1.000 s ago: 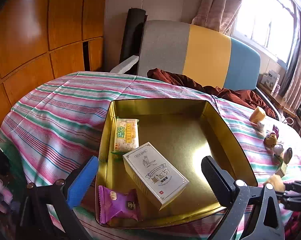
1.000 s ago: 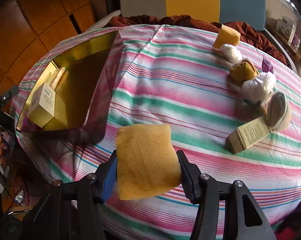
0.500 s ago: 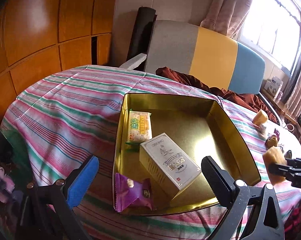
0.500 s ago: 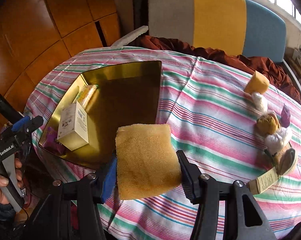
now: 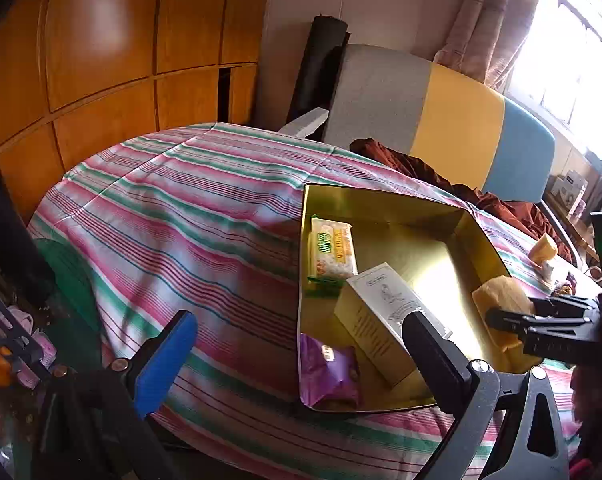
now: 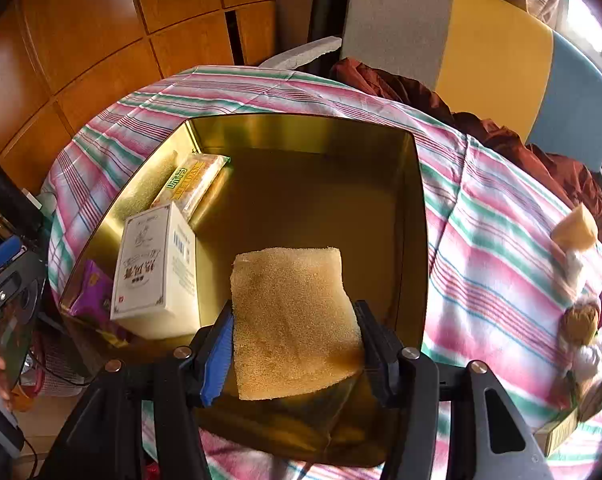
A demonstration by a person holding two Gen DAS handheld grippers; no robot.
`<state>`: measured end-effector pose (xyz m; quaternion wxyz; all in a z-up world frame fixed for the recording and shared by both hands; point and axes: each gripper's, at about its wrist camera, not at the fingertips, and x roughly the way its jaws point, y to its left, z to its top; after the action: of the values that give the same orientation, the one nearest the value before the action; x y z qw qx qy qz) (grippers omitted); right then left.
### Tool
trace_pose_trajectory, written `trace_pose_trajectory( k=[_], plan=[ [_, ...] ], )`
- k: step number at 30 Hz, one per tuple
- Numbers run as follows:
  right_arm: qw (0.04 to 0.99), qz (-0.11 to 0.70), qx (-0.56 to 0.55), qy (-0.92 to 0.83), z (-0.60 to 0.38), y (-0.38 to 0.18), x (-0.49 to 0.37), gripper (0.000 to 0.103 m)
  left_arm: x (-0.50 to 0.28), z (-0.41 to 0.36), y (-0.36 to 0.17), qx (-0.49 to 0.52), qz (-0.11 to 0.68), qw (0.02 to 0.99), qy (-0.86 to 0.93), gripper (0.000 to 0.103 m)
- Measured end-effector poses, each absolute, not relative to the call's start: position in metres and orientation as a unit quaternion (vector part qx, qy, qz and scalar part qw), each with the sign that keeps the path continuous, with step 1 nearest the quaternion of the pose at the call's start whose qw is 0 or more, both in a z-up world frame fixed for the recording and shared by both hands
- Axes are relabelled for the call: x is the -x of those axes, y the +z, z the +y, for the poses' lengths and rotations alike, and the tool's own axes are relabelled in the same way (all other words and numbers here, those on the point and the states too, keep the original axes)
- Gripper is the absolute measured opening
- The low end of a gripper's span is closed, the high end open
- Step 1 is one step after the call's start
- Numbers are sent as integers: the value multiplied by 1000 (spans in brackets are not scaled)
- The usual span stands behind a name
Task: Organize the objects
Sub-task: 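Carry the yellow sponge into the gold tray with the right tool and release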
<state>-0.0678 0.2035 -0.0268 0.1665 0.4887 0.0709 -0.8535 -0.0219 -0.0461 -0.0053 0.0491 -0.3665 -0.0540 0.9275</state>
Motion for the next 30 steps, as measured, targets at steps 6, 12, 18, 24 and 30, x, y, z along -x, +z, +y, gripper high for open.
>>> trace_pose_trajectory(
  k=[6, 12, 18, 24, 30],
  plan=[
    [149, 82, -510, -843, 204, -42, 87, 57, 24, -52, -10, 371, -56, 41, 926, 103],
    [139, 64, -510, -846, 206, -47, 105, 60, 26, -64, -9, 368, -62, 23, 927, 103],
    [135, 47, -504, -852, 211, -44, 103, 86, 25, -77, -5, 363, -71, 2, 929, 103],
    [132, 36, -494, -859, 219, -35, 90, 86, 23, -70, -3, 362, -65, 7, 930, 103],
    [128, 32, -477, -869, 228, -23, 71, 86, 17, -52, 3, 356, -51, 28, 933, 103]
  ],
)
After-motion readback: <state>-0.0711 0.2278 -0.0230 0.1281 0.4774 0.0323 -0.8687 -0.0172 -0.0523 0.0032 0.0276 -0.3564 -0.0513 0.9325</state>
